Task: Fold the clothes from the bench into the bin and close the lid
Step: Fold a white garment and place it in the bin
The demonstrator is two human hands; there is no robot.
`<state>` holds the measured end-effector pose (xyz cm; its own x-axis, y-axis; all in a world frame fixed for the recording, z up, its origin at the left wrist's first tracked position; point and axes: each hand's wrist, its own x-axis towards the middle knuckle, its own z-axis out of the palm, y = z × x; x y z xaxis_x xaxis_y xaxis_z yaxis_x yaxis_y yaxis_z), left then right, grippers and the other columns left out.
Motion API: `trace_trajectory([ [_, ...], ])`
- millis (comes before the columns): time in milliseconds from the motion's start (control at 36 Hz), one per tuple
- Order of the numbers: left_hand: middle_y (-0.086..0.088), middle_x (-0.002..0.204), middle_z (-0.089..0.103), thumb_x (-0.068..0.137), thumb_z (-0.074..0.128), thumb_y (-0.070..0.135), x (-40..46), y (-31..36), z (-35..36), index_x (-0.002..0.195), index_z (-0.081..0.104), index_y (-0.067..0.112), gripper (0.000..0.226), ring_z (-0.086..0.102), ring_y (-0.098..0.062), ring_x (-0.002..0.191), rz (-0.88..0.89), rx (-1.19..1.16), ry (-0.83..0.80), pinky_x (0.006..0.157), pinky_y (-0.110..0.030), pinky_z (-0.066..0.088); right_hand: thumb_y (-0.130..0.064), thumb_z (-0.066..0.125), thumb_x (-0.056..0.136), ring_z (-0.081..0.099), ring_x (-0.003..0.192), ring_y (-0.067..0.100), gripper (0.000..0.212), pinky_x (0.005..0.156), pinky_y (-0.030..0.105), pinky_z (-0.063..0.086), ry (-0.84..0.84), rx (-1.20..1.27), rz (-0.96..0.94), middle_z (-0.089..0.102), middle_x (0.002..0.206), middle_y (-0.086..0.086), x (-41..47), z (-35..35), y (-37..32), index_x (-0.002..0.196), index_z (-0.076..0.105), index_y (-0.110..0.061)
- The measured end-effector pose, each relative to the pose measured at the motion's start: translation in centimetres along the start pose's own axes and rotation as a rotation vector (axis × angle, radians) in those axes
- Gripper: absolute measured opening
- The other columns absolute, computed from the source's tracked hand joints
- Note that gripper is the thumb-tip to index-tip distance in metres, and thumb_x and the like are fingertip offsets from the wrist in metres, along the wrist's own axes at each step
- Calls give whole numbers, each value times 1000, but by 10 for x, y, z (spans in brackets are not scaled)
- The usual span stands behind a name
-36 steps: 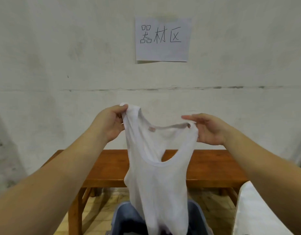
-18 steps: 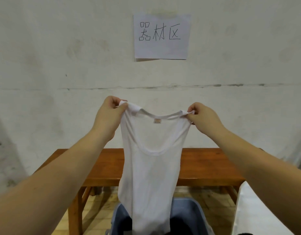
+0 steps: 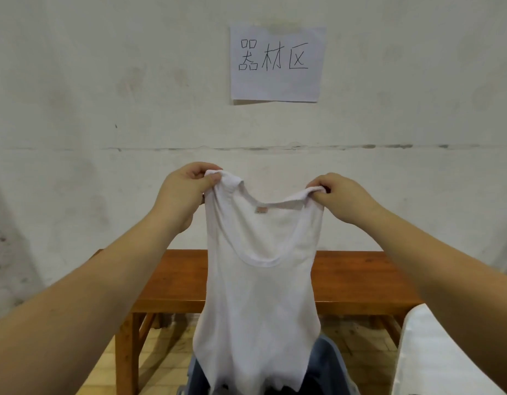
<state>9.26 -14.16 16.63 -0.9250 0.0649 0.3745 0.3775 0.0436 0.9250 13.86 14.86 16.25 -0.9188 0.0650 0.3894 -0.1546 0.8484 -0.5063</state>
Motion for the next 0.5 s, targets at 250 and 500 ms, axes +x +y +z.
trace_trajectory([
  [250,-7,106,72,99,58,20,2,7,0,106,70,14,15,66,-19,96,-52,-162,-23,90,-36,52,-23,62,93,55,77,17,16,71,27,48,-201,578,74,58,79,0,-1,-14,-28,82,54,-13],
  [500,-3,109,72,97,56,15,-21,23,28,113,67,7,21,67,-13,105,-41,-286,-334,92,-24,52,-54,64,81,53,75,14,36,76,43,48,-62,407,-83,62,79,0,5,-7,-76,75,59,-19],
])
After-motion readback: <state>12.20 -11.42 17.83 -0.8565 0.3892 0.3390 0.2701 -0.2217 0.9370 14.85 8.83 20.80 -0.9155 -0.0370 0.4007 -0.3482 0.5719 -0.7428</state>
